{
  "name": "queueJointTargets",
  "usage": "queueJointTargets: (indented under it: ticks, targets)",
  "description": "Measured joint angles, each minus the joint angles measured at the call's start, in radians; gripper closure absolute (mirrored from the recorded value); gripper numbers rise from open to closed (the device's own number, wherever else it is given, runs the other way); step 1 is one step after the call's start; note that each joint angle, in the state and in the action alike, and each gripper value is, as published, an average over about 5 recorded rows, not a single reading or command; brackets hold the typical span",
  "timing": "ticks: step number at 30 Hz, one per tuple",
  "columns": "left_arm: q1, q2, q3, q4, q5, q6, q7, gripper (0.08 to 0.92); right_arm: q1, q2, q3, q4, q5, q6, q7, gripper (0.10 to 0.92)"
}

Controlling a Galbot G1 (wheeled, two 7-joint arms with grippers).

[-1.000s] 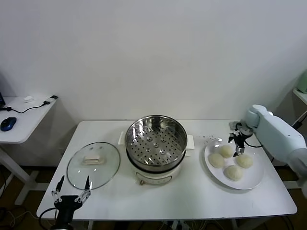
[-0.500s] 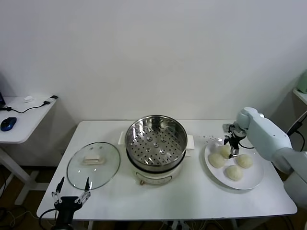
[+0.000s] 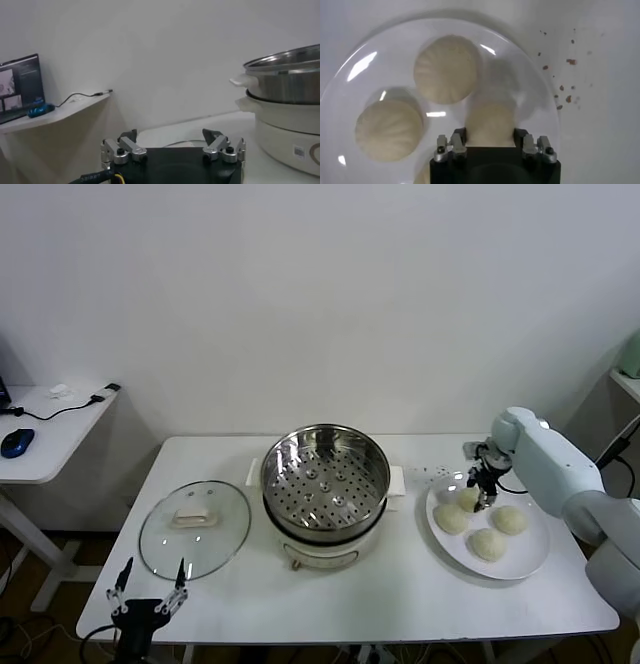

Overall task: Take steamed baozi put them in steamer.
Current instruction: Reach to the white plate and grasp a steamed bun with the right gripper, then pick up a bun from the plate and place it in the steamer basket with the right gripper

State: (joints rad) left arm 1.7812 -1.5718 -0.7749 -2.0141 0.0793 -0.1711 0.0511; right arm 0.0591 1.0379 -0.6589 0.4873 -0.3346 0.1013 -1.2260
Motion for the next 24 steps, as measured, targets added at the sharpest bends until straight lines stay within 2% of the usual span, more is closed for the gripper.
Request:
queueJointTargets:
  ticks: [11, 24]
  targets:
    - [0.008, 0.000, 0.000, -0.012, 0.002, 0.000, 0.000, 0.177, 0.197, -0.001, -0.214, 0.138, 0.111, 0.120, -0.068, 0.423]
    - [0.021, -0.009, 0.001, -0.013, 0.005, -0.003, -0.004, 0.177, 0.461, 0.167, -0.388, 0.333, 0.142, 0.385, -0.082, 0.423]
